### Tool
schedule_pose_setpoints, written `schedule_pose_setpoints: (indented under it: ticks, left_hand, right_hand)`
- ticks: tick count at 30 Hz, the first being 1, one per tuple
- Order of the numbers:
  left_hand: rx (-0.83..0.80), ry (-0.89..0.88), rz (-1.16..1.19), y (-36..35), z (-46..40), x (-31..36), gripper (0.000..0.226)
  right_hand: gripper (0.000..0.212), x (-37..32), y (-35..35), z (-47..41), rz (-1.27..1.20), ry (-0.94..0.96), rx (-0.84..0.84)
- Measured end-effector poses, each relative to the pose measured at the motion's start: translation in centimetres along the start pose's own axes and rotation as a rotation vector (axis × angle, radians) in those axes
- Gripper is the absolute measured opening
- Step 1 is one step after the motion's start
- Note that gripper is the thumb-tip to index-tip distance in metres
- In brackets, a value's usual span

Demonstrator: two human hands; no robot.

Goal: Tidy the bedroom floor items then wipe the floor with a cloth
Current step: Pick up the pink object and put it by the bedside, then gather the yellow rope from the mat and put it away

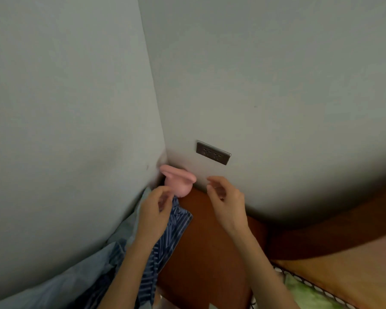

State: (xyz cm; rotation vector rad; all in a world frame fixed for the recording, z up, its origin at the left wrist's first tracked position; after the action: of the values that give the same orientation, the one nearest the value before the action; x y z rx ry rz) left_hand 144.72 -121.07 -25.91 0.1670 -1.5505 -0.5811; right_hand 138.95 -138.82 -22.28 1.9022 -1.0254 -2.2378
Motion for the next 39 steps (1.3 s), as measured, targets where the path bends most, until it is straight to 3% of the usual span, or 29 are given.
schedule_pose_setpoints:
  ticks: [5, 11, 15, 27, 39]
  left_hand:
    - [-0.078, 0.094, 0.296, -0.4, 4.6, 5.5, 0.016]
    - [-0.053, 0.206, 0.636, 1.3, 8.0, 8.6, 0.018]
    - [-0.112, 0.304, 0.747, 0.7, 9.6, 9.8, 0.019]
    - [-0.652, 0.304, 0.855, -3.4, 11.7, 16.3, 0.02]
    - [-1.122, 0.322, 0.559, -6.1, 22.1, 16.1, 0.026]
  right_hand:
    - [0.017, -1.6, 5.7, 4.0, -0.257, -0.096, 0.053]
    - [0.019, -1.2, 10.9, 9.9, -0.497, -0.192, 0.148]
    - [0.02, -0.6, 13.0, 13.6, -0.621, -0.237, 0.233]
    - [0.018, -0.1, 18.2, 25.2, -0.819, -0.3, 0.733]
    - [0.017, -1.2, 13.2, 42.3, -0.928, -0.371, 1.191]
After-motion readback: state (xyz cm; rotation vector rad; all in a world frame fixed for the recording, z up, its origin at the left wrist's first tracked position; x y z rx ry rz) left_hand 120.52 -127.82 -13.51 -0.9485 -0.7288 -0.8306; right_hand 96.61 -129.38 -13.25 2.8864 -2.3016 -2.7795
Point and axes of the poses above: each hand's wrist, its own z-axis away from the middle knuckle, its own y-axis out of the back of the hand, x = y × z, the point moved 5 cm from there along -z, towards the middle knuckle, and after that the axes turned 3 degrees about z, right-handed, at the moved point
